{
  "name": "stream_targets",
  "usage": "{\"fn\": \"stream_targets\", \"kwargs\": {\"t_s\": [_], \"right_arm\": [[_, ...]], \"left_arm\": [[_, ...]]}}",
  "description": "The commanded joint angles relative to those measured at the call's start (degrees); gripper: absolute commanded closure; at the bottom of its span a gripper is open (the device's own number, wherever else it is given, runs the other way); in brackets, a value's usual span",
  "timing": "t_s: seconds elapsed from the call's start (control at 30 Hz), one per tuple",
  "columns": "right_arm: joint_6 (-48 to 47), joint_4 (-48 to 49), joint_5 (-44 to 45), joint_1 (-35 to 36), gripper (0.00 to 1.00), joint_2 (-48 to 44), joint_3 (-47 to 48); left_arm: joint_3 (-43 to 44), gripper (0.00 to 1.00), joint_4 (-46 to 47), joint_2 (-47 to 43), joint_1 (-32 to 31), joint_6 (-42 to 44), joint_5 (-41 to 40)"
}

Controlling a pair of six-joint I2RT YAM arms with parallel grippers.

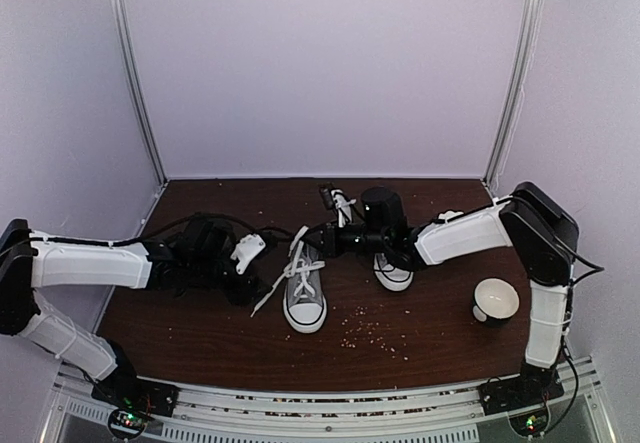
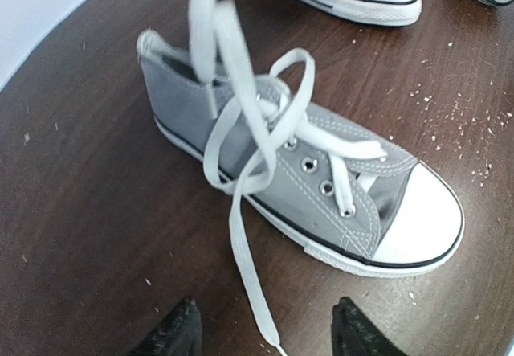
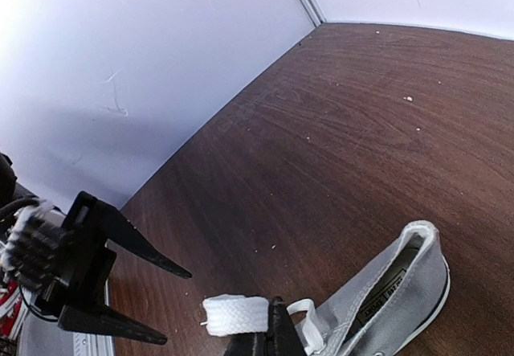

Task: Tie the shoes
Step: Pick up the shoelace from the center of the board, then cross the shoelace.

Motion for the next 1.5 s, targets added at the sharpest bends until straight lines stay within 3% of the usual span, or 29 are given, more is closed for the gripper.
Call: {"fn": "stream_targets", "kwargs": {"t_s": [0.0, 0.2, 0.43, 0.6, 0.8, 0.87, 1.0, 1.27, 1.47], "right_arm": [[5.3, 2.5, 0.5, -1.1, 1.0, 1.2, 1.2], [7.9, 3.8, 0.4, -1.5, 1.0, 2.6, 1.7], [9.0, 5.2, -0.3, -1.7, 1.0, 3.1, 1.2], [10.0, 6.3, -0.4, -1.8, 1.0, 3.3, 0.9], [10.9, 6.6, 0.0, -2.1, 1.0, 2.8, 0.3], [10.8, 6.0, 0.0, -2.1, 1.0, 2.8, 0.3], [10.7, 4.7, 0.3, -2.4, 1.0, 2.4, 0.3], [1.4, -11.4, 0.8, -2.1, 1.0, -0.2, 3.7], [-11.6, -31.6, -5.0, -1.2, 1.0, 3.0, 12.9]], "left_arm": [[-0.2, 0.39, 10.2, 0.2, -0.9, 13.5, 2.0], [5.8, 0.38, 12.2, 10.8, -2.4, 24.1, -2.7], [12.0, 0.48, 12.1, 17.9, -2.4, 24.1, -8.2], [15.9, 0.71, 8.8, 21.6, -2.4, 24.5, -7.0], [16.8, 0.83, 6.4, 23.2, -2.4, 24.3, -8.5], [16.9, 0.98, 6.6, 22.8, -2.5, 23.9, -11.0], [14.3, 1.0, 10.3, 18.5, -2.7, 22.9, -13.0], [10.2, 1.0, 11.7, 8.6, -3.1, 22.4, -6.8], [11.2, 1.0, 11.4, 7.7, -3.2, 21.7, -4.6]]}}
